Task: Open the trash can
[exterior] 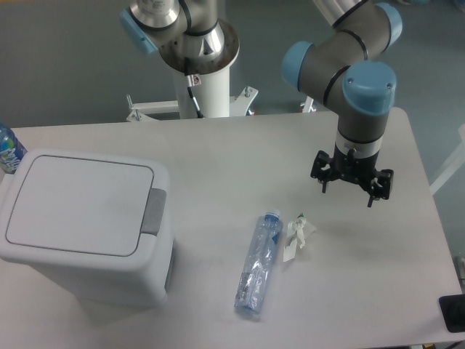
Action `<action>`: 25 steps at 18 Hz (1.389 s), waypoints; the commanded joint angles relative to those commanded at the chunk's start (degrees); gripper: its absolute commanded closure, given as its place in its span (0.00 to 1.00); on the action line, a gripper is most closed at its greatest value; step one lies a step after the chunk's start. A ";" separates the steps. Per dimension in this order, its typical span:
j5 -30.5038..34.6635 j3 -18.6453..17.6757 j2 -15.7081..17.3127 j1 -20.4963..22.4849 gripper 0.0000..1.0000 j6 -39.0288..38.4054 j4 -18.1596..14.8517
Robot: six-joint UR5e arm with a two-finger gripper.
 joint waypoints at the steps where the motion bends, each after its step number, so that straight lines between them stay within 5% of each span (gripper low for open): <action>1: 0.00 0.09 0.00 0.09 0.00 0.00 -0.09; 10: -4.47 -0.53 0.17 0.26 0.00 -1.31 1.13; 13: -10.17 -0.01 0.53 0.18 0.00 -11.91 4.57; 18: -15.82 7.45 0.00 -3.06 0.00 -31.87 4.57; 25: -27.41 11.07 0.52 -7.03 0.00 -41.92 8.44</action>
